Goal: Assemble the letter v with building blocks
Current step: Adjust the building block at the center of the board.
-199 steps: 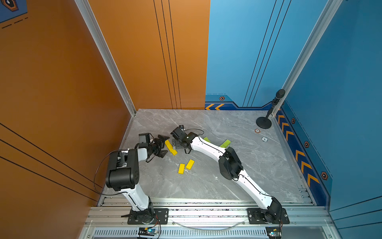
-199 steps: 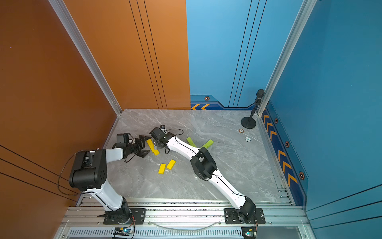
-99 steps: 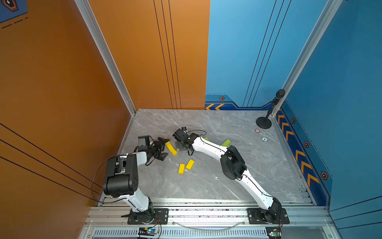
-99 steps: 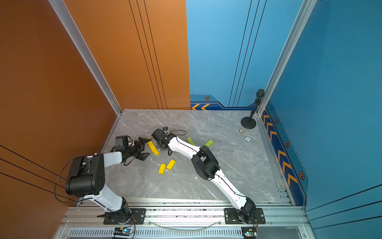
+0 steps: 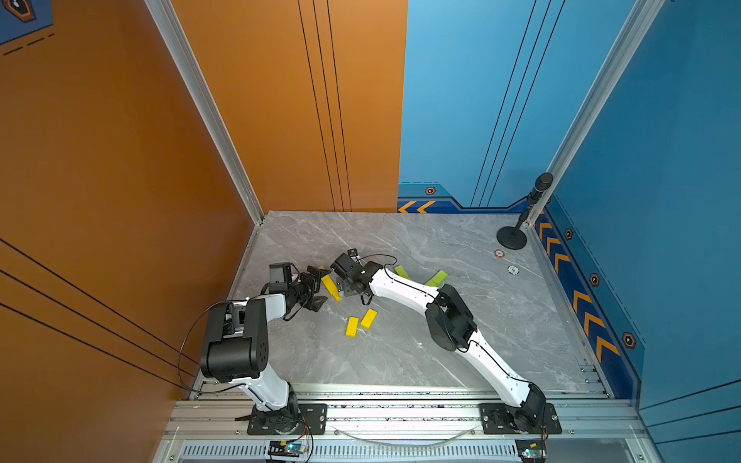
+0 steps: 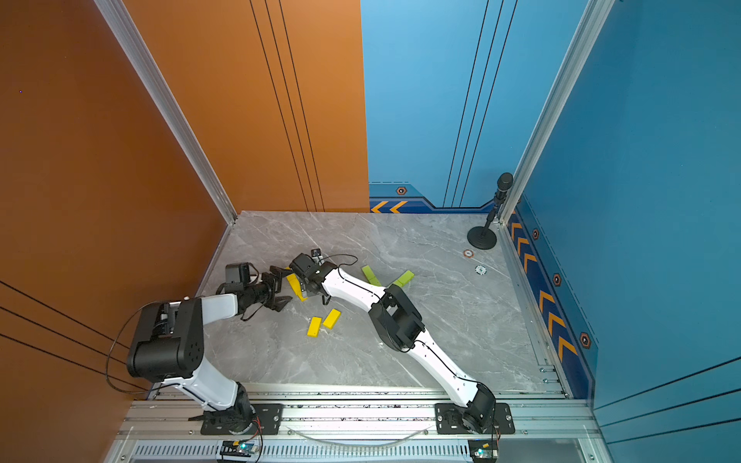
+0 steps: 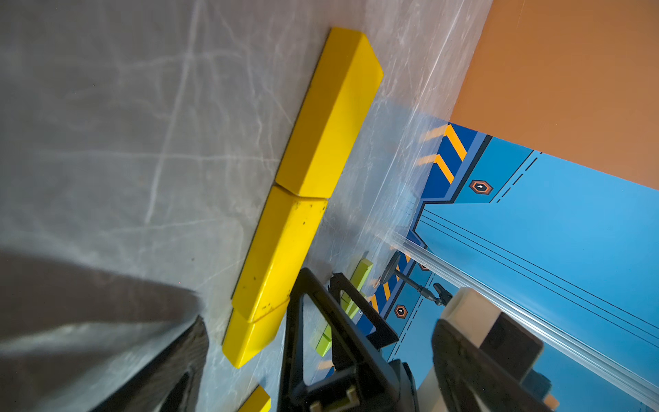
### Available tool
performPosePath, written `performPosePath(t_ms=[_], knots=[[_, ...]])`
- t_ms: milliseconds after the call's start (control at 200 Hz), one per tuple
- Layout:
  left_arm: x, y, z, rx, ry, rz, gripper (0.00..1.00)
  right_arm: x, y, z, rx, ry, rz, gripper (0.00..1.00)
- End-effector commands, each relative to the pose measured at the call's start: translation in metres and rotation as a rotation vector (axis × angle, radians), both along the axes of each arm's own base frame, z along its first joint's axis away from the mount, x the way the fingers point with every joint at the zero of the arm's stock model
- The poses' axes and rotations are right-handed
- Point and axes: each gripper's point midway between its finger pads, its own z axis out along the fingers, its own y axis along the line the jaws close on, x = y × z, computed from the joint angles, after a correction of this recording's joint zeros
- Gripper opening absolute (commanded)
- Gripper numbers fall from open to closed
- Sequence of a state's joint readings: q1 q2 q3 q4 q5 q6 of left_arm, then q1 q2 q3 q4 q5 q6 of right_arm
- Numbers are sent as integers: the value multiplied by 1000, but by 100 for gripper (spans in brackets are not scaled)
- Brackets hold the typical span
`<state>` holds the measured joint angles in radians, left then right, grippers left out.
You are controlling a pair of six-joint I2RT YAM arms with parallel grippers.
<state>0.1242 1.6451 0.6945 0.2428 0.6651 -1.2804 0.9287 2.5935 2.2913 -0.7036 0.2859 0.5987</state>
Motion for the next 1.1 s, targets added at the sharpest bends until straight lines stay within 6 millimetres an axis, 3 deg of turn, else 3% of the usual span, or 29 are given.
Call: performPosePath(t_ms=[0, 1096], knots=[[-7, -4, -6, -5, 24, -8, 98, -34, -10, -46, -72, 148, 34, 100], [-3, -15, -11, -12, 30, -16, 98, -35, 1, -45, -44, 143, 68, 100]])
